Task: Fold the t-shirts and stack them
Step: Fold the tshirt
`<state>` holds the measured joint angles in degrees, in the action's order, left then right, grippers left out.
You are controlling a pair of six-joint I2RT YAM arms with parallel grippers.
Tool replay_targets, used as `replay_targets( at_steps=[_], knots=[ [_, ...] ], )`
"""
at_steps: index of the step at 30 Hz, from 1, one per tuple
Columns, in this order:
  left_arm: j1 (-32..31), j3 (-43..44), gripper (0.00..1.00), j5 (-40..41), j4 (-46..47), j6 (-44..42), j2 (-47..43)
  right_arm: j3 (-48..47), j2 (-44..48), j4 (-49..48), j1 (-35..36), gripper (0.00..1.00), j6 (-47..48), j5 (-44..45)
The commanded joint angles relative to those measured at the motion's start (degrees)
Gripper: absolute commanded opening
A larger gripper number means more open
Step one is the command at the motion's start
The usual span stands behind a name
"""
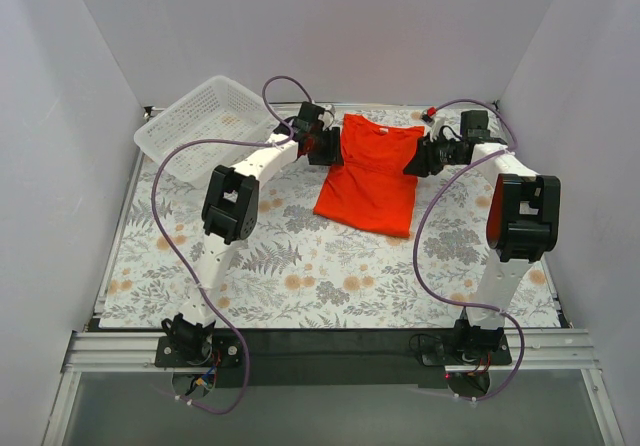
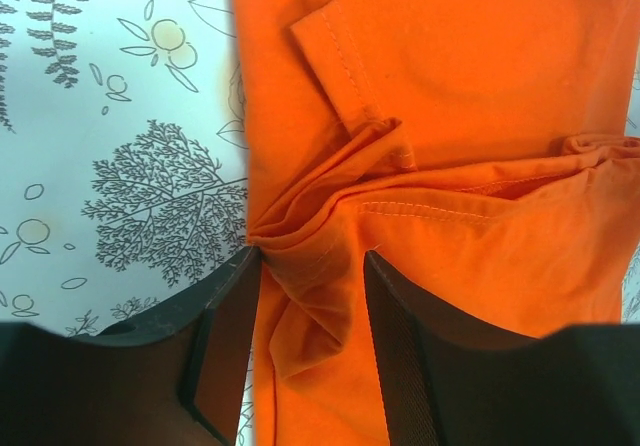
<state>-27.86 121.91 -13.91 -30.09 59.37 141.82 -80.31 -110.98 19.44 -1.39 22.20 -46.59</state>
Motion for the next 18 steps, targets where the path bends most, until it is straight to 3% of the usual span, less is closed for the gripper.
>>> replay_targets(
  at_steps=[1, 10, 18],
  knots=[
    [-0.8, 3.2, 0.42, 1.5, -1.1, -1.0, -1.2, 0.3, 1.7, -1.2, 0.1, 0.34, -0.7, -1.4],
    [-1.0, 5.4, 0.27, -0.1, -0.9, -1.6, 0.7, 0.3, 1.6, -1.2, -0.3, 0.34, -0.8, -1.9],
    [-0.9, 5.4, 0.24, -1.1, -0.2, -3.5, 1.5, 0.2, 1.9, -1.2, -0.6, 0.34, -1.1, -2.5]
  ],
)
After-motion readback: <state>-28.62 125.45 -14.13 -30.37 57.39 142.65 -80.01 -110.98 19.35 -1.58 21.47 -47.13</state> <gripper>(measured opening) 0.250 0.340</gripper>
